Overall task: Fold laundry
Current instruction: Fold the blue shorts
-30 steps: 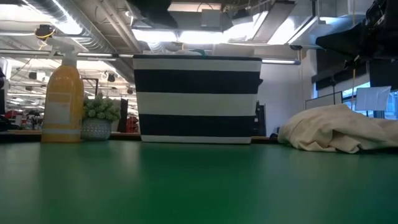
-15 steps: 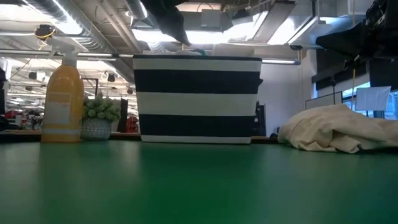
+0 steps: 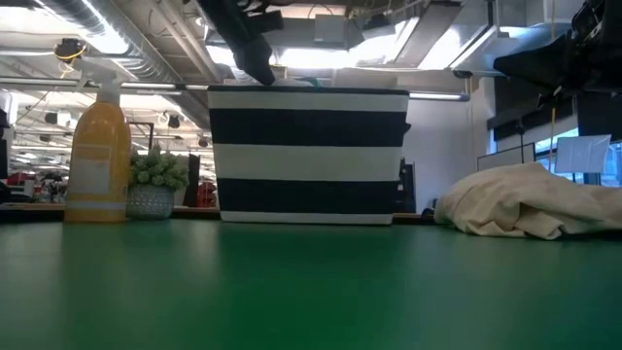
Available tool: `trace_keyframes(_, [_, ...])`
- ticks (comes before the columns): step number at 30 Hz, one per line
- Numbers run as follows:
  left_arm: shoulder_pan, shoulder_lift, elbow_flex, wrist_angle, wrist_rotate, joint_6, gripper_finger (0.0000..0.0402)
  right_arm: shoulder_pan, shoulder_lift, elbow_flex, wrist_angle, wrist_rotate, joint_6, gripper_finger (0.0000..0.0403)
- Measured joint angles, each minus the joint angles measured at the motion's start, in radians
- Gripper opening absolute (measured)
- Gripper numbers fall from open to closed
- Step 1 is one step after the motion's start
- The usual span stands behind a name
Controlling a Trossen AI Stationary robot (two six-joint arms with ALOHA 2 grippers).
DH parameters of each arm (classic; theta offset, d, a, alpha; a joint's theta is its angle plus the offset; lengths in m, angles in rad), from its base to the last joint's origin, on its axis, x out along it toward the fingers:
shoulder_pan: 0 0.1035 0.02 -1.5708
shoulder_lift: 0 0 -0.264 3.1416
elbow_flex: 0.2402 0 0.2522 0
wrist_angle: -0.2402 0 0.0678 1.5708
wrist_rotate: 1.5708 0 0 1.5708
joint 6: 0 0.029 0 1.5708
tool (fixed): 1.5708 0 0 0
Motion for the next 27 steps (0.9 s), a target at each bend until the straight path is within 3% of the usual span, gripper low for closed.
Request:
trace_keyframes(6, [0.017, 0.000, 0.000, 0.010, 0.010, 0.004, 0.0161, 0.000, 0.000, 0.000, 0.000, 0.000, 0.000, 0.0005])
trace_keyframes(13, [0.006, -0.006, 0.011, 0.149, -0.037, 0.094, 0.0018, 0.000, 0.000, 0.000, 0.000, 0.000, -0.004, 0.0005])
trace_keyframes(19, [-0.050, -0.006, 0.147, 0.148, -0.066, 0.126, 0.0003, 0.000, 0.000, 0.000, 0.001, 0.000, -0.004, 0.0005])
trace_keyframes(27, [-0.267, -0.010, 0.400, 0.100, -0.218, 0.250, 0.0002, 0.000, 0.000, 0.000, 0.002, 0.000, -0.004, 0.0005])
